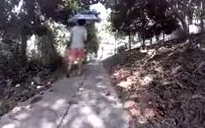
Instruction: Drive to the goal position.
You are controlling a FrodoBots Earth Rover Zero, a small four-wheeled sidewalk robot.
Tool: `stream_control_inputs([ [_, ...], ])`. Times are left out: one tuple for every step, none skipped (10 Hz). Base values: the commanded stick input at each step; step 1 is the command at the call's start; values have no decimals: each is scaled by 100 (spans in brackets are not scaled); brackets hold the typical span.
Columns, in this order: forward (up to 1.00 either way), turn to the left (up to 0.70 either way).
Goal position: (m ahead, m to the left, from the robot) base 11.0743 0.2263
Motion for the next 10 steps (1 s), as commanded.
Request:
stream_control_inputs([
  [50, 0],
  [50, 0],
  [50, 0],
  [50, 0],
  [50, 0],
  [50, 0],
  [50, 0],
  [50, 0],
  [50, 0],
  [50, 0],
])
